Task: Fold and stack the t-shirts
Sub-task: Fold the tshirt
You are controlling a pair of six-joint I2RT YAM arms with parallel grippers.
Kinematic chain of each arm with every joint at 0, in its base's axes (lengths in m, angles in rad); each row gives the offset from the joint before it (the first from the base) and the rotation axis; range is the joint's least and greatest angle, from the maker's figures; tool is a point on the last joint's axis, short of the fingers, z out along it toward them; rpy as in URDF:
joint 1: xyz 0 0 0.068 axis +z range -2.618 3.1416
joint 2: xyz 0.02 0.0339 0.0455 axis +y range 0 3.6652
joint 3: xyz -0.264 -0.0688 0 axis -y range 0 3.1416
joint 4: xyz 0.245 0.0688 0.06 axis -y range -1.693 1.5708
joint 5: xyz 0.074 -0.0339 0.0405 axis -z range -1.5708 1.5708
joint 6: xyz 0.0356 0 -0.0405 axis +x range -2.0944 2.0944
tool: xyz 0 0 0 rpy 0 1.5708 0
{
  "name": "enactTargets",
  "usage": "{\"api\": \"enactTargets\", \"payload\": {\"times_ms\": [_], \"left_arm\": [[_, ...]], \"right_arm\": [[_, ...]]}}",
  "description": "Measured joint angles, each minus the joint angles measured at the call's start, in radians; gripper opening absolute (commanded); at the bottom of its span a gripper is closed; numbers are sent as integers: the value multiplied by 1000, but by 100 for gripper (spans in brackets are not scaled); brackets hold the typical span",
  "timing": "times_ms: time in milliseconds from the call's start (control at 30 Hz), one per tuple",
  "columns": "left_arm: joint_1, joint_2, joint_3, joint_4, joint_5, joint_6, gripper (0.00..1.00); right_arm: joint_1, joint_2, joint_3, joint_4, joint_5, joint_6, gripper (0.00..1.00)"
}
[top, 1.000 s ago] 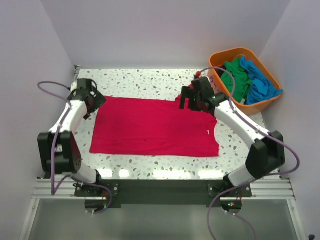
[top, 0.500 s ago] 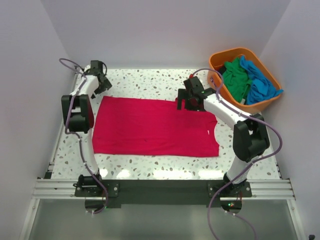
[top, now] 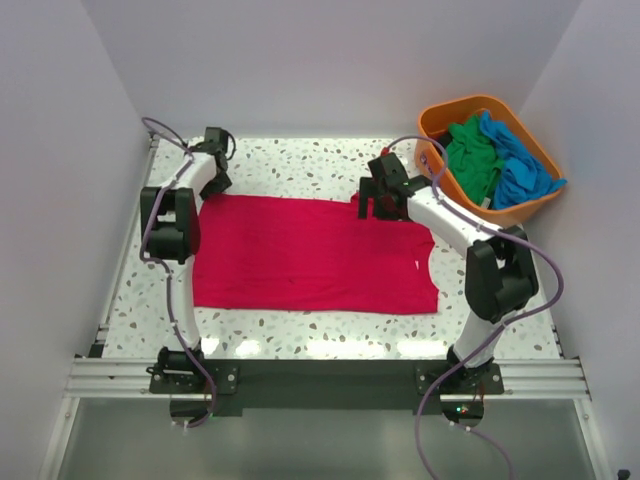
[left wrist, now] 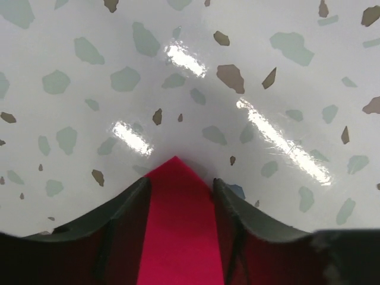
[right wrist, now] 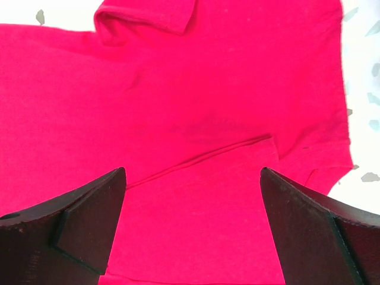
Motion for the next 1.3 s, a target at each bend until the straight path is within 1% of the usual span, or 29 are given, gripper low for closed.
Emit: {"api": "enactTargets", "payload": {"times_ms": [33,67,100,200,233,300,367,533,667,800,867,900,967,1033,1067,1233,1300], "left_arm": [[0,0,0,-8,-8,-4,42],[0,0,0,-14,-15,-10,38],[0,0,0,-22,-22,-10,32],[0,0,-3,-38,-41,-17,19],[-1,0,-6,-39,-49,-17,9],[-2,0,-10,-42,-62,-20,0],[-3,0,-11,-44,-71,-19,0],[-5,-13,-34,-40,-78,-18,0],[-6,-25,-53,-40,-78,-18,0],[-6,-31,-61,-40,-79,-18,0],[-6,-32,-65,-38,-79,-18,0],[-6,-33,-66,-38,-79,-18,0],[-6,-34,-69,-37,-78,-17,0],[-6,-34,-69,-36,-78,-12,0],[-7,-34,-69,-36,-79,-11,0],[-8,-34,-69,-37,-82,-11,0],[-8,-34,-69,-37,-83,-11,0]], "right_arm": [[0,3,2,0,7,0,99],[-2,7,6,2,11,0,99],[-3,12,9,5,14,1,99],[-11,34,18,15,20,8,99],[-15,50,29,19,25,11,99],[-22,97,78,22,39,14,99],[-27,169,162,39,60,18,99],[-31,379,430,56,151,19,98],[-35,503,567,58,195,12,91],[-52,586,635,52,210,8,81],[-66,609,647,53,215,9,71],[-74,615,649,55,214,8,69],[-88,628,656,55,214,8,65],[-100,652,689,62,214,0,63],[-104,664,702,66,216,-2,60],[-113,732,778,75,217,-6,56],[-115,744,781,82,217,-4,49]]}}
